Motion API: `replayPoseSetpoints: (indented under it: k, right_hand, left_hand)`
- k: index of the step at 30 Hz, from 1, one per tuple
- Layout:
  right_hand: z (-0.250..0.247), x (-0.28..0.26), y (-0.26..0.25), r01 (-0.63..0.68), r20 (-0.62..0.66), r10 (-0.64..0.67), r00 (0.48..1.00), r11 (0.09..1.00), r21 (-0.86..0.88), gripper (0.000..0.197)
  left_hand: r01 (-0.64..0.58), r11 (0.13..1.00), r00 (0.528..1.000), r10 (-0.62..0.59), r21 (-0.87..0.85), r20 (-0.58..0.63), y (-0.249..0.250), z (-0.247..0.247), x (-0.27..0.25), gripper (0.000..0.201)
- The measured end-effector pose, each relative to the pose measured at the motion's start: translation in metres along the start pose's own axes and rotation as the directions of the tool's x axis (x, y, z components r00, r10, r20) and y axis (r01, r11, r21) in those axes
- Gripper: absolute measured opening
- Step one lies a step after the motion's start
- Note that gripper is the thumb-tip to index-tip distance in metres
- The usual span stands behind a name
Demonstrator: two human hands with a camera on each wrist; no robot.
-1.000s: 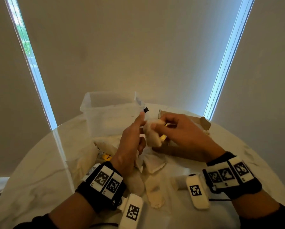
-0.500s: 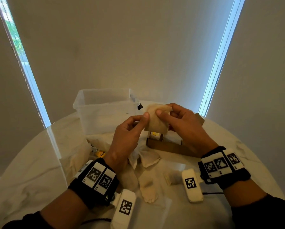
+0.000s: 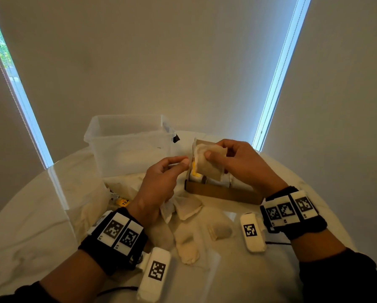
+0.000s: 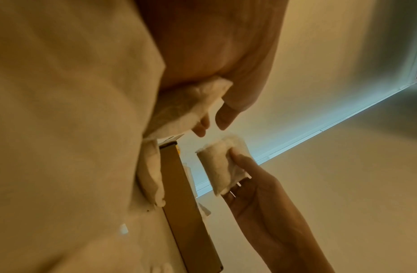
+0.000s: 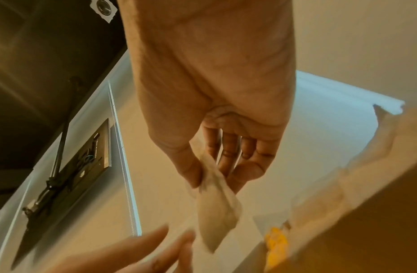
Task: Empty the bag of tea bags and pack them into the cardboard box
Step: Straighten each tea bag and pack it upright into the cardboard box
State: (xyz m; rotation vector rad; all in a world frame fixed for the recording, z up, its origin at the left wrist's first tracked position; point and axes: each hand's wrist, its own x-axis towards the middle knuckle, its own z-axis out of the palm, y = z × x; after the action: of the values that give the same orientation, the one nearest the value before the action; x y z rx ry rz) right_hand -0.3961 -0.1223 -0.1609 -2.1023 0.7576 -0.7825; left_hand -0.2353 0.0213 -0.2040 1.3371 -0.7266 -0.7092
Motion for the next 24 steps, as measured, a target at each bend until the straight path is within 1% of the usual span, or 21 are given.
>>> replayPoseSetpoints:
  k: [2, 4, 7, 9, 11, 13, 15, 17, 19, 22, 24]
  right_hand:
    - [-0.020, 0.002, 0.003, 0.002, -0.002, -0.002, 1.000, 0.998, -0.070, 0.013]
    - [-0.046, 0.006, 0.003, -0.010, 0.020, 0.013, 1.000, 0.986, -0.168, 0.013]
    - [-0.077, 0.008, 0.009, 0.007, 0.124, 0.046, 0.991, 0.920, -0.391, 0.017]
    - [-0.086, 0.008, 0.015, 0.009, 0.196, 0.099, 0.976, 0.875, -0.485, 0.013]
    - [-0.089, 0.004, 0.021, 0.015, 0.266, 0.152, 0.952, 0.846, -0.534, 0.004]
    - [-0.090, 0.000, 0.027, 0.040, 0.307, 0.177, 0.935, 0.808, -0.588, 0.003]
    - [-0.089, -0.003, 0.031, 0.051, 0.326, 0.200, 0.924, 0.779, -0.625, 0.010]
    - [-0.089, -0.004, 0.034, 0.027, 0.317, 0.223, 0.922, 0.780, -0.625, 0.016]
    - [-0.089, -0.002, 0.035, 0.008, 0.311, 0.240, 0.920, 0.780, -0.626, 0.016]
    - [-0.084, 0.004, 0.039, 0.034, 0.309, 0.242, 0.920, 0.736, -0.676, 0.012]
    - [-0.079, 0.008, 0.042, 0.045, 0.280, 0.214, 0.936, 0.717, -0.696, 0.012]
  left_hand:
    - [0.035, 0.999, 0.999, -0.035, 0.009, 0.036, -0.003, 0.001, 0.002, 0.018]
    - [0.042, 0.999, 0.997, -0.043, 0.017, 0.060, -0.005, 0.001, 0.003, 0.018]
    - [0.045, 0.998, 0.993, -0.050, 0.055, 0.105, -0.009, 0.000, 0.005, 0.019]
    - [0.044, 0.996, 0.990, -0.055, 0.084, 0.130, -0.009, -0.001, 0.004, 0.019]
    - [0.036, 0.993, 0.992, -0.049, 0.109, 0.120, -0.008, 0.000, 0.004, 0.018]
    - [0.037, 0.993, 0.992, -0.051, 0.115, 0.114, -0.007, 0.000, 0.004, 0.017]
    - [0.053, 0.993, 0.990, -0.067, 0.107, 0.127, -0.007, -0.001, 0.004, 0.018]
    - [0.061, 0.993, 0.988, -0.075, 0.102, 0.138, -0.009, -0.002, 0.005, 0.017]
    - [0.071, 0.992, 0.984, -0.087, 0.104, 0.153, -0.010, -0.002, 0.005, 0.017]
    - [0.069, 0.990, 0.984, -0.087, 0.120, 0.156, -0.010, -0.002, 0.005, 0.018]
    - [0.066, 0.990, 0.983, -0.086, 0.123, 0.165, -0.010, -0.003, 0.004, 0.019]
